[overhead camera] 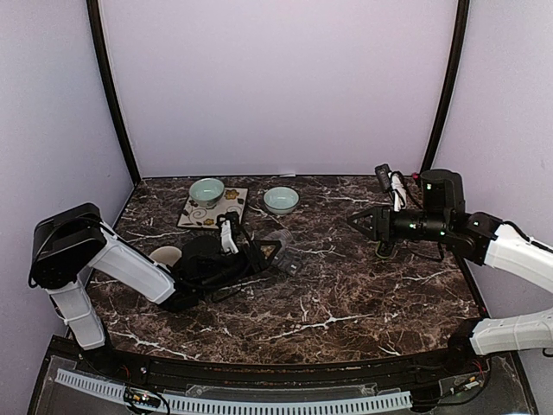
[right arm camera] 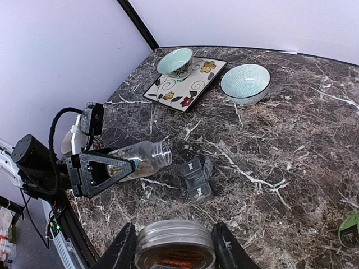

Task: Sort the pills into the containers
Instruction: Pour the pill into the compartment of the pill container.

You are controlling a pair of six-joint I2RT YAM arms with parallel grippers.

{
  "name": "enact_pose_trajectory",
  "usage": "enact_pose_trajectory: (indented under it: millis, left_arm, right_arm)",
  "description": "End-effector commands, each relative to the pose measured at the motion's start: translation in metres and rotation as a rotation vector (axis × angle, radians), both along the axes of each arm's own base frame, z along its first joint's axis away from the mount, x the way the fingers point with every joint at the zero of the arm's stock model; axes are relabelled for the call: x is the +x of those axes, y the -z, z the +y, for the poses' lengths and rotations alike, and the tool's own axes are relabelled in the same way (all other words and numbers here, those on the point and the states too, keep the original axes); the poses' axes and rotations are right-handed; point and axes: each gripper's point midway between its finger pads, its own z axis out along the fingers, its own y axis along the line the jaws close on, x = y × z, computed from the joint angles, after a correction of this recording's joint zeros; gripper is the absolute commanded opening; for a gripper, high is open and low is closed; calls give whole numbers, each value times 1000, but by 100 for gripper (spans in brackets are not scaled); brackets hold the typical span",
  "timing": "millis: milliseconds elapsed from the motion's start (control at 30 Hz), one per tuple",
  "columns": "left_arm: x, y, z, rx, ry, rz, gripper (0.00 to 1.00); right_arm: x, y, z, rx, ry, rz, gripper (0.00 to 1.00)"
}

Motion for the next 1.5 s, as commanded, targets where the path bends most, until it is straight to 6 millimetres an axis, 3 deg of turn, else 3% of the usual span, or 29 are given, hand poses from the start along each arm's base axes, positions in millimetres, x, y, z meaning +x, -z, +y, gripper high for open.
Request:
enact_pose_trajectory:
  millis: [0,733,1467]
  left_arm:
    - [-1,5,3,4,-14,7,0]
    - [6,33,-1,66,-37,64,0]
    - [10,45,-3,126,-49,94,0]
  right_arm:
    - [4,-4,1,29,-1,-20,34]
    - [5,8,-4,27,2,10,33]
    - [7,12,-4,29,-2,24,33]
